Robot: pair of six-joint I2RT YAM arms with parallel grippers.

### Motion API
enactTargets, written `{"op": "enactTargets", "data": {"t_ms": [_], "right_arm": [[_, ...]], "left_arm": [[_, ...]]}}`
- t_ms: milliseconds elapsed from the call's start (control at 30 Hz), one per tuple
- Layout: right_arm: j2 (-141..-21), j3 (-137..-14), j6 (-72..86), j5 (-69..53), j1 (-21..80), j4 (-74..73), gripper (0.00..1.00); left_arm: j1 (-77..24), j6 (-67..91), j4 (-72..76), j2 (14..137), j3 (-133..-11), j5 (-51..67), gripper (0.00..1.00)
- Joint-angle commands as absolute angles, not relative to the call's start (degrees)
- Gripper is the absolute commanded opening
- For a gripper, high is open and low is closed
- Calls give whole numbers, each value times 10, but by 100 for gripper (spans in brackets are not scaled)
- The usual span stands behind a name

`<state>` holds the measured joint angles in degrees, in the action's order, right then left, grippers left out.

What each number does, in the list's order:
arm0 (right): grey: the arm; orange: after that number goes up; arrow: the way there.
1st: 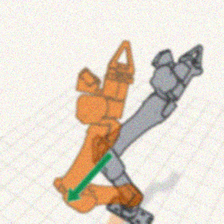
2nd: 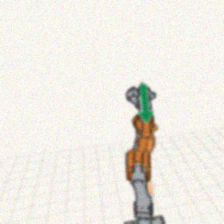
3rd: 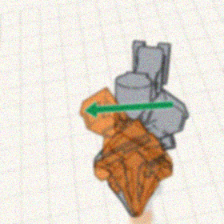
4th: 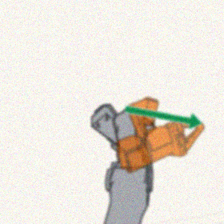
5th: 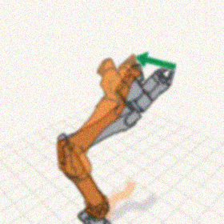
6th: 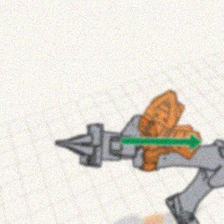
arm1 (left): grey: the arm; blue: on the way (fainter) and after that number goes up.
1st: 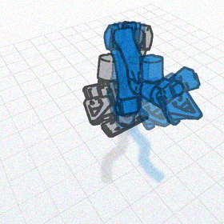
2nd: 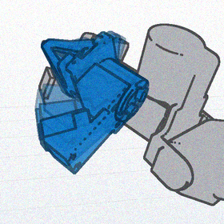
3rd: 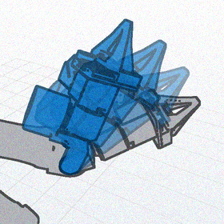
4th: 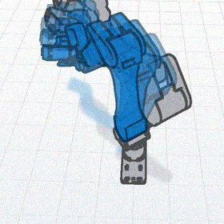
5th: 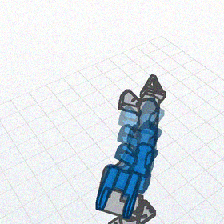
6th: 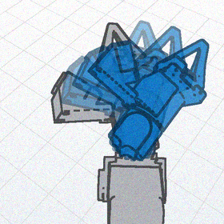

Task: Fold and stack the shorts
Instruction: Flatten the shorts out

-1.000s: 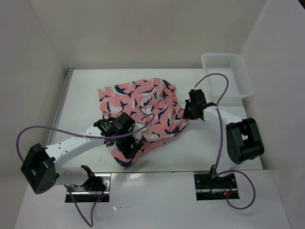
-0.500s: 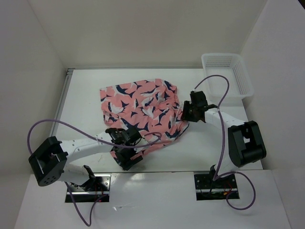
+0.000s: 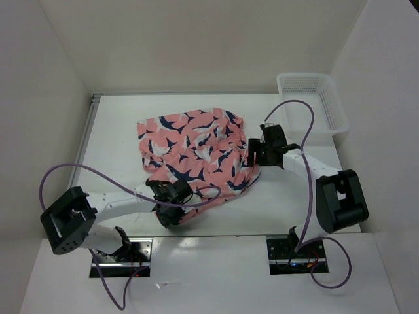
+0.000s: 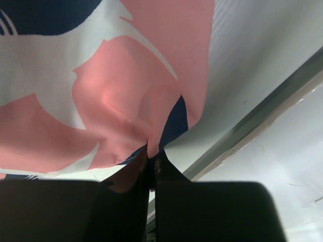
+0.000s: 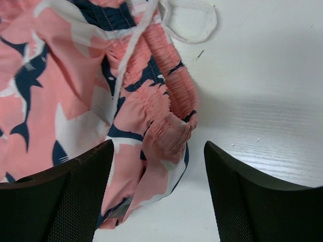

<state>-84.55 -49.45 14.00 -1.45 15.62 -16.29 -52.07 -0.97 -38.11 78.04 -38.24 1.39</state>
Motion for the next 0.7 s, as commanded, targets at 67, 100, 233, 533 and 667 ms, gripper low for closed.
{"op": "enactTargets", "data": {"t_ms": [67,100,233,533,667], "right_arm": [[-889,-500,170,-21,161,-157,73],[-902,-500,185,-21,161,-157,70],[-932,-512,199,-9,161,-142,23],[-1036,-978,143,10,161,-128,0],[-1050,-1144,111,57,161,-139,0]], "left_arm": [[-524,0,-326,777,-367,-5,0],[-524,0,-320,777,-367,-15,0],[-491,0,-325,782,-417,-13,0],[-138,0,-256,879,-816,-124,0],[-49,0,-307,947,-1118,-112,0]]}}
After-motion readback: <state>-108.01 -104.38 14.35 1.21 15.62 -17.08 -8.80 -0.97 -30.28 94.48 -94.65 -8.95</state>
